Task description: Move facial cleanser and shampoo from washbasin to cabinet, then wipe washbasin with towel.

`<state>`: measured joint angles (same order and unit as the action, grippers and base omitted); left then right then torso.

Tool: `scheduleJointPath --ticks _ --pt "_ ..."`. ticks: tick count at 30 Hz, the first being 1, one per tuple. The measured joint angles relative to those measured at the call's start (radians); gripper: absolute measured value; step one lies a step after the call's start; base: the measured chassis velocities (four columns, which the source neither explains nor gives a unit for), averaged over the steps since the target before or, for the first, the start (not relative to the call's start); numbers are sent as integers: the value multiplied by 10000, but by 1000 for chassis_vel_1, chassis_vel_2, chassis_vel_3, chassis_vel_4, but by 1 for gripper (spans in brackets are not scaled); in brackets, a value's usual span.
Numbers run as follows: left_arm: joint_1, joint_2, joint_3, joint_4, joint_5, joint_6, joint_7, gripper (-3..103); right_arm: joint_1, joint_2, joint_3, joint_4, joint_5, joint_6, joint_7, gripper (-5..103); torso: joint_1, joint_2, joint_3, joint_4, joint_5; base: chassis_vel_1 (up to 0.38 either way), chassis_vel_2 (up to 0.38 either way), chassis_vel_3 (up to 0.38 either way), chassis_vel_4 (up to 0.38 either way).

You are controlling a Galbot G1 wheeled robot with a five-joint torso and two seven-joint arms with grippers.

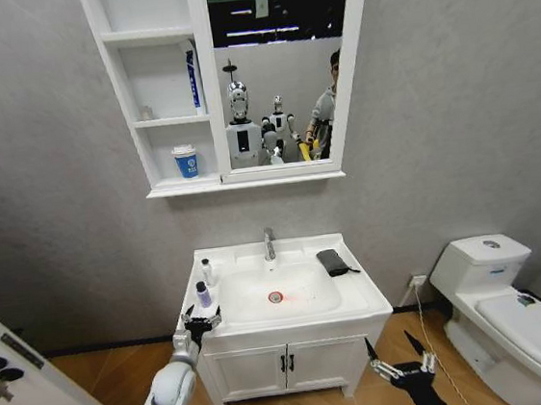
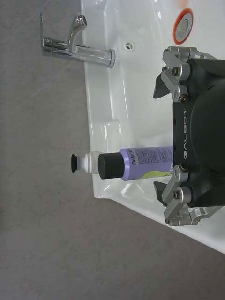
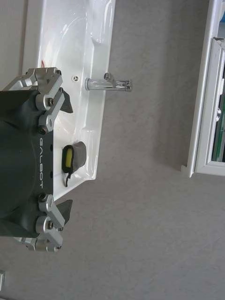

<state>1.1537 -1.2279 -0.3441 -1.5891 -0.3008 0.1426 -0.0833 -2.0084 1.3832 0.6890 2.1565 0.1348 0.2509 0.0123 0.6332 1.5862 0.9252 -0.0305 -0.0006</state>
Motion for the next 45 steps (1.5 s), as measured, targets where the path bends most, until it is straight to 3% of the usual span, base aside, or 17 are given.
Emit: scheduleJointPath --ticks 14,19,21,23,25,27,31,38,40,44,45 --pt "-1421 -519 68 1558 -57 -342 -93 97 -145 -46 79 -38 143 -11 90 100 -1 0 0 0 0 0 0 0 0" --pt "-1569 -565 -23 1906 -52 -520 20 77 -106 -86 95 -86 237 -39 136 100 -1 0 0 0 0 0 0 0 0" --pt "-1575 -565 -33 1936 -52 -537 58 77 -102 -89 94 -92 248 -45 142 100 -1 0 -1 0 0 0 0 0 0" --pt "-1594 -567 -54 2032 -52 -581 145 60 -99 -95 88 -120 259 -51 160 100 -1 0 -1 0 0 0 0 0 0" --pt "-1593 -576 -54 2059 -57 -588 164 60 -96 -96 88 -123 260 -51 176 100 -1 0 -1 0 0 0 0 0 0" --pt "-1596 -598 -51 2157 -70 -629 232 50 -84 -102 120 -123 316 -51 221 100 -2 0 -1 0 0 0 0 0 0" --pt "-1606 -614 -74 2155 -95 -648 252 43 -64 -149 186 -122 409 -51 258 100 -1 0 -1 0 -1 0 0 0 0" --pt "-1376 118 -137 651 -879 -181 -29 43 143 -213 141 -126 576 -106 272 100 -1 0 0 0 -1 0 0 0 0" --pt "-1190 1039 -174 -821 -1862 376 -404 43 326 -197 -6 -190 585 -145 274 100 -1 0 0 2 -2 0 0 0 0" --pt "-1158 1715 -272 -1893 -2384 770 -607 43 419 -172 -72 -218 594 -156 274 100 -1 0 -1 1 -2 0 0 0 0" --pt "-1196 2330 -373 -2717 -2904 1165 -827 43 463 -168 -92 -271 599 -157 272 100 -1 1 -1 1 -2 0 0 0 0"
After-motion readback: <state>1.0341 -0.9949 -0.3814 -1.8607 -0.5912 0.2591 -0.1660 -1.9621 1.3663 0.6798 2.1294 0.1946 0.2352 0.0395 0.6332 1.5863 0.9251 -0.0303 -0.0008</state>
